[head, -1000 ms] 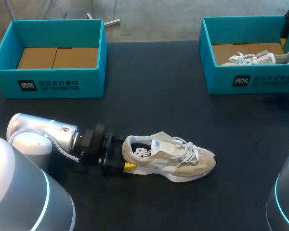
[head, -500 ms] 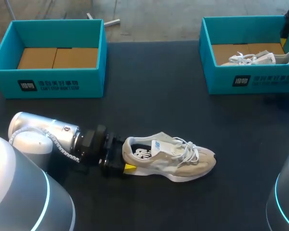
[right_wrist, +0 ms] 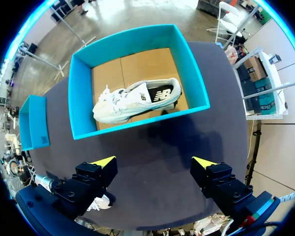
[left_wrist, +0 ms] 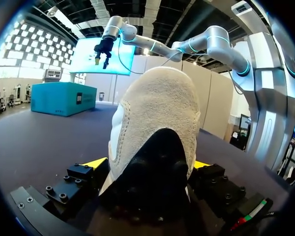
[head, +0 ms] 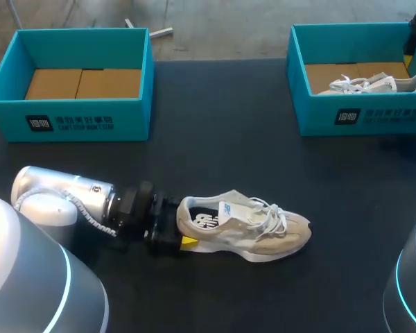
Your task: Take the shoe out of the shoebox, open the shoe tongue, remove and reinsert the insole, then place the shoe into the shoebox
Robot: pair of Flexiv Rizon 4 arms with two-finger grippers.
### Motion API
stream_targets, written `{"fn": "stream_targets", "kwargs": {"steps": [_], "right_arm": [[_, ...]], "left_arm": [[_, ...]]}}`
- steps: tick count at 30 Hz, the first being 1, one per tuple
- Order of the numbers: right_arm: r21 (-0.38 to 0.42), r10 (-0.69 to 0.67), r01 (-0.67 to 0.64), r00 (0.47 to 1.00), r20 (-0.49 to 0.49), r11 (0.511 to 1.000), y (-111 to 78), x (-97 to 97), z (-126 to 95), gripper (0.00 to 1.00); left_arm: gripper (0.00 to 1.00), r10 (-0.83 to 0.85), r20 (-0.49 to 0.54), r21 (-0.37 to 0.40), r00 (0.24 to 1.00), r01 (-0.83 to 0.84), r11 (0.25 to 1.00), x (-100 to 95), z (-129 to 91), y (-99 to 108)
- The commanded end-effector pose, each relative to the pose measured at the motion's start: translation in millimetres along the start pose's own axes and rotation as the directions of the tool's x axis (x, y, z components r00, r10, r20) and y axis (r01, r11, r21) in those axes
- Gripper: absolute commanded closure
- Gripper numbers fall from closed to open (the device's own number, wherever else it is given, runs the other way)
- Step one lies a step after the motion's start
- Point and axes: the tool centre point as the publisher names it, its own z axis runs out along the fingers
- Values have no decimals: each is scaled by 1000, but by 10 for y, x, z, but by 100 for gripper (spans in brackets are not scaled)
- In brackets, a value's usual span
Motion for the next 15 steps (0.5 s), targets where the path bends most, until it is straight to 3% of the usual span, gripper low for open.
{"fn": "stream_targets", "kwargs": {"steps": [1, 7, 9, 11, 15], "right_arm": [[-1, 0, 0, 1000, -1, 1000, -3, -3, 4, 0], [-1, 0, 0, 1000, -1, 1000, -3, -3, 4, 0], [-1, 0, 0, 1000, -1, 1000, -3, -3, 4, 0], [-1, 0, 0, 1000, -1, 1000, -3, -3, 4, 0], [-1, 0, 0, 1000, -1, 1000, -3, -3, 4, 0]], "left_arm": [[0, 2, -3, -1, 1000, -2, 1000, 3, 26, -12], [2, 2, -3, -7, 1000, -2, 1000, -16, 46, 12], [60, -2, -2, -5, 1000, 2, 1000, -24, 45, 22], [100, -4, -1, -3, 1000, 4, 1000, -32, 40, 33], [100, -8, 1, 10, 1000, 8, 1000, -42, 24, 50]]}}
